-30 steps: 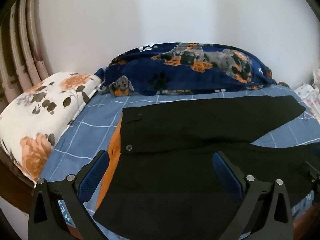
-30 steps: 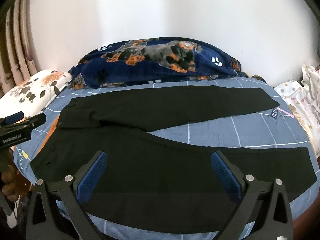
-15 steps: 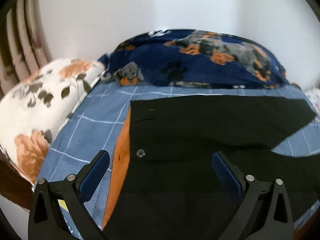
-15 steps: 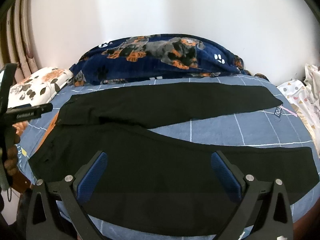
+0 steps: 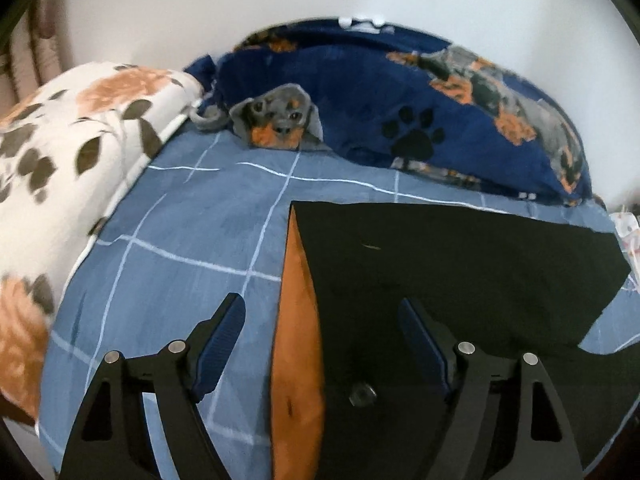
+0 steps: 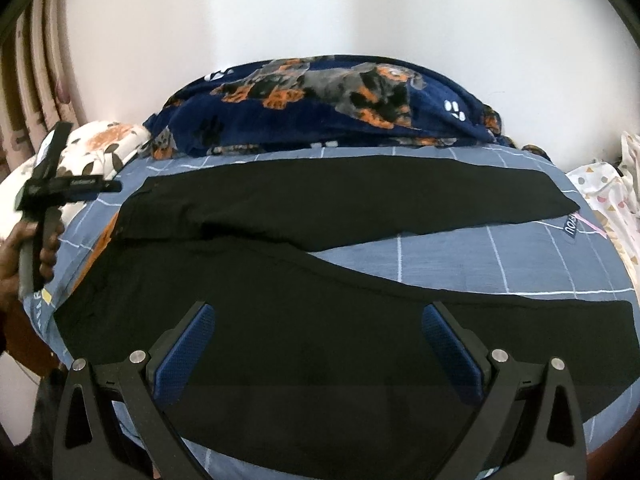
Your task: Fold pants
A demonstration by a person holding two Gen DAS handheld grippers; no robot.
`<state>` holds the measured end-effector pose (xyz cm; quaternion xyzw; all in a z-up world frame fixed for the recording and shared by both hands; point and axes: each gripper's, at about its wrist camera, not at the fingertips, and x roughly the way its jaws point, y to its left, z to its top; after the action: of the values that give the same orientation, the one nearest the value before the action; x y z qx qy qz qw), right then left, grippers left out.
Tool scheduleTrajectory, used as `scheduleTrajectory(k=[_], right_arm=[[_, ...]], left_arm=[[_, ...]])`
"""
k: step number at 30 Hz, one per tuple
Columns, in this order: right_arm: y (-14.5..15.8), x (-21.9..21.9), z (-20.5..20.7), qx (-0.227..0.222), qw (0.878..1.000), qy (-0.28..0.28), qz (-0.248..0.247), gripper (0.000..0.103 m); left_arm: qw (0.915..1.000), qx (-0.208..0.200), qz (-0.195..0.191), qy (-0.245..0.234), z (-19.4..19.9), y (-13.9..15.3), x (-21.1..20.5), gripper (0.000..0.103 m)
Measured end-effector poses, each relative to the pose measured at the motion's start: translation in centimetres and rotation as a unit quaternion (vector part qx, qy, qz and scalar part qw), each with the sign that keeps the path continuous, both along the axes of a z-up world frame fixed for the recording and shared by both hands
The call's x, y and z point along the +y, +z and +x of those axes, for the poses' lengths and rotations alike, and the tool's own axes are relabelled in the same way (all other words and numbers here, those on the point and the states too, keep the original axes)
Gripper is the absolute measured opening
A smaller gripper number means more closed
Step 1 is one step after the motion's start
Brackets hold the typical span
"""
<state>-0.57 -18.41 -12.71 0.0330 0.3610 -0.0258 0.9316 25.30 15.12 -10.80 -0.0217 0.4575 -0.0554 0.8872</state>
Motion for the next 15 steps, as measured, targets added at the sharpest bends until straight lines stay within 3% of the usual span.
scheduleTrajectory(k=[4,6,7,8,15], right_arm=[[-0.5,0.4,0.8,0.012,1.0,0.005,-0.001,0.103],[-0.8,0.5,1.2,0.018,1.0,0.005,-0.001,0.103],[-0.9,0.5,1.4,0.021,1.0,0.004,-0.002,0.103],[-1.0,0.5,1.4,0.023,1.0,0.004,-0.001,0.103],[-2.0,0.4,2.2,0.046,0.999,-0.002,0.007,0.103]], left_arm=[[0.9997,0.02,0.001,-0.012,3.7,-1.8,0.9,0.078],[0.9995,0.029,0.0,-0.009,5.2,-2.6,1.3,0.07],[0.9992,0.036,-0.01,-0.012,5.9,-3.0,1.7,0.059],[0.9987,0.046,-0.018,-0.014,6.6,-3.5,1.9,0.054],[0.9964,0.065,-0.043,-0.034,9.5,-4.9,2.1,0.054]])
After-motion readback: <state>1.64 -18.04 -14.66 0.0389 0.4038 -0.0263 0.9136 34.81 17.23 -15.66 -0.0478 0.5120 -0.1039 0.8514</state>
